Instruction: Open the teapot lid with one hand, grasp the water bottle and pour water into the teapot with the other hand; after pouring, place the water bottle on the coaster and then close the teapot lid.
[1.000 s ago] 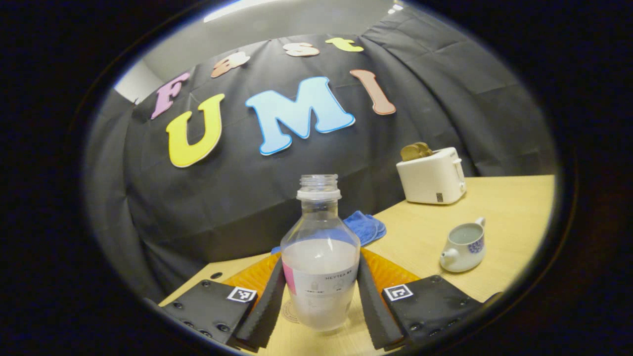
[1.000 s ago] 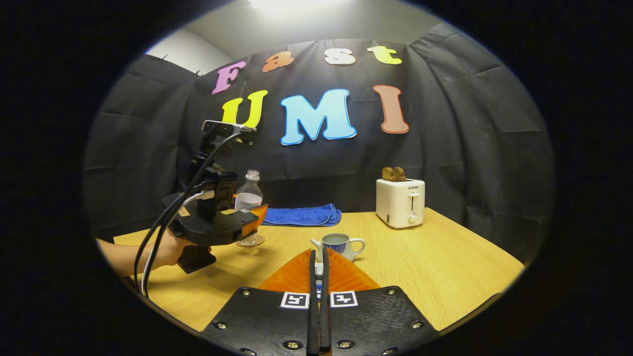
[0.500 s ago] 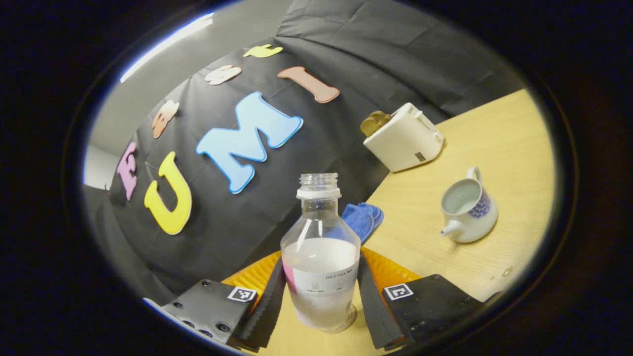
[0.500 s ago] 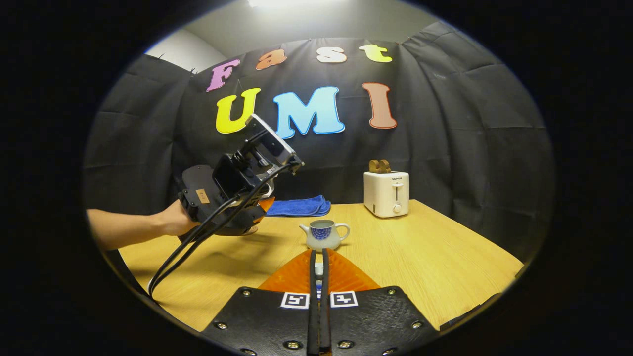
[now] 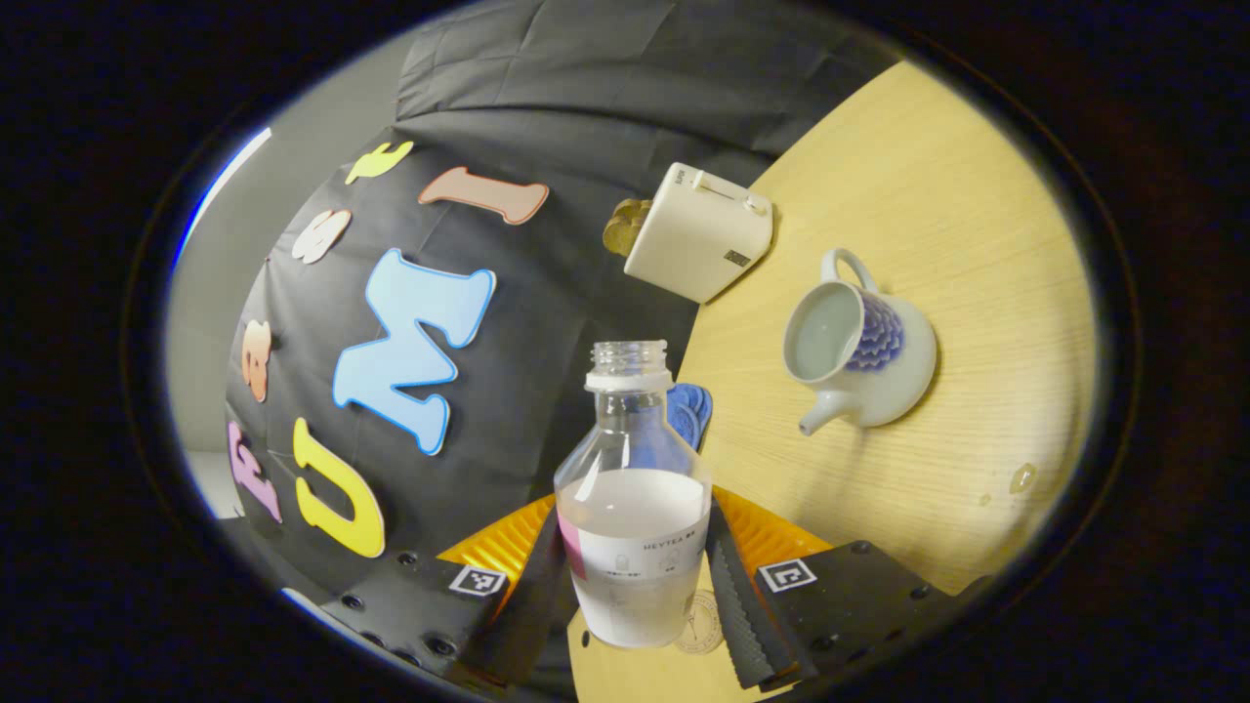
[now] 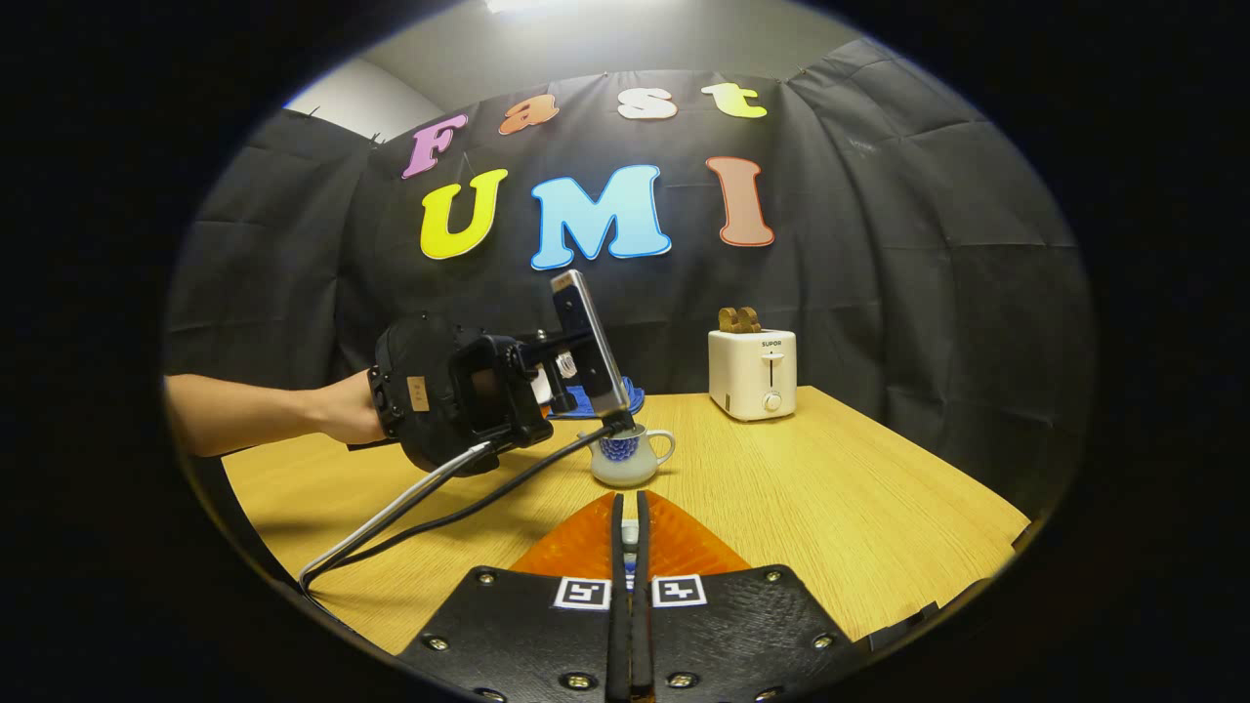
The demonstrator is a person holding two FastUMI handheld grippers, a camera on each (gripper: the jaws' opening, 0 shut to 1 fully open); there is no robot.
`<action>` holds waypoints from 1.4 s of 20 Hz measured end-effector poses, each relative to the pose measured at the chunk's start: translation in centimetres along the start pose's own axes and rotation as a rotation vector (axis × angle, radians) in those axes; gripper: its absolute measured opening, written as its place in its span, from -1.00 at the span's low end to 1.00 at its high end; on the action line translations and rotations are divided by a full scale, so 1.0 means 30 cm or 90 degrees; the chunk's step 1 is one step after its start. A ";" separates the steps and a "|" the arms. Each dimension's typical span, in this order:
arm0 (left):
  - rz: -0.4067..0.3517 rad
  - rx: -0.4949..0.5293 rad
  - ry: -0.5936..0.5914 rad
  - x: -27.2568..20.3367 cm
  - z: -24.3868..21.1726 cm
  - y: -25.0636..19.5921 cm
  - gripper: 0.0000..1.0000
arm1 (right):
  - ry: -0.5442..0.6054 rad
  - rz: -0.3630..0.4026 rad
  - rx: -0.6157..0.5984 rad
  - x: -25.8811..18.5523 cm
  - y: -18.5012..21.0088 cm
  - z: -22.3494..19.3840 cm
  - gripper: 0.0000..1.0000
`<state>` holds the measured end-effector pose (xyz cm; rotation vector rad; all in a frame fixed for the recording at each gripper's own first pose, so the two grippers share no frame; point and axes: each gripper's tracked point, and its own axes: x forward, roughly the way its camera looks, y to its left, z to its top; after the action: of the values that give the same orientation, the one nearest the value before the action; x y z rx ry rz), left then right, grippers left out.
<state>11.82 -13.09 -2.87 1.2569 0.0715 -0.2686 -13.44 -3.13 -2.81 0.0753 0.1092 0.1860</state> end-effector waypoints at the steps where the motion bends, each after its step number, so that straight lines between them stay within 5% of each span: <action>1: -0.004 0.016 0.004 0.007 0.001 -0.010 0.69 | 0.000 0.000 0.000 0.000 -0.003 -0.001 -0.98; 28: -0.071 0.326 0.050 0.045 0.046 -0.073 0.69 | 0.022 0.000 0.011 0.019 -0.022 -0.038 -0.98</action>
<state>12.48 -15.23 -4.75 1.7765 0.1470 -0.3472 -12.89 -3.59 -4.05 0.0889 0.1459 0.1863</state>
